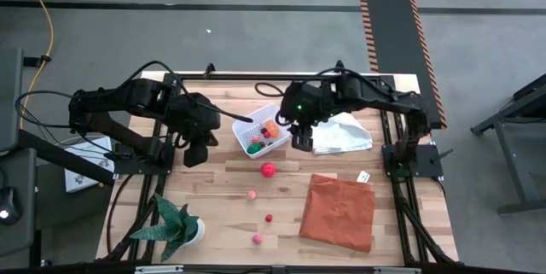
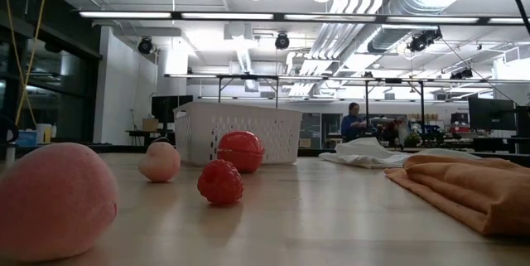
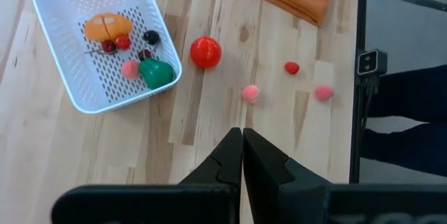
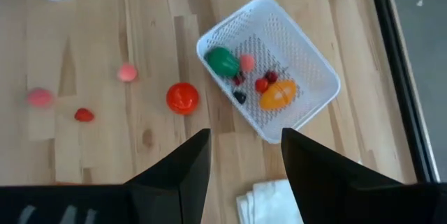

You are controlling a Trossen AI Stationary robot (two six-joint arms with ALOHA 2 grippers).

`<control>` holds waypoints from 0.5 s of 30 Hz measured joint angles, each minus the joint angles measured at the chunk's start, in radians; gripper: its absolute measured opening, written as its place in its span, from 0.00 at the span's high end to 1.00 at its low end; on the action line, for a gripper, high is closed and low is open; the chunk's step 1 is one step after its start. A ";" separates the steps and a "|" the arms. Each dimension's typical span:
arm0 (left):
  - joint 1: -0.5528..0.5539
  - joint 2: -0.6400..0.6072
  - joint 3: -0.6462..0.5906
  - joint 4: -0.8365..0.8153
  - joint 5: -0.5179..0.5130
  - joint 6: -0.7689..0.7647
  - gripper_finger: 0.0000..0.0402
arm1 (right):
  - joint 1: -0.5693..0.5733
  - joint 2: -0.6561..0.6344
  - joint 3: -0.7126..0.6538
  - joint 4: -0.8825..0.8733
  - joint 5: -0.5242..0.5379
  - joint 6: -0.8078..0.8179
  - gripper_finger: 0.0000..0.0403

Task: Pick and placing Produce into tupperware
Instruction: Put the top apricot in the basket

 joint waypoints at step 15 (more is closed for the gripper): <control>0.000 0.000 0.000 0.005 0.027 0.000 0.99 | 0.128 -0.007 -0.028 -0.014 0.116 0.081 0.59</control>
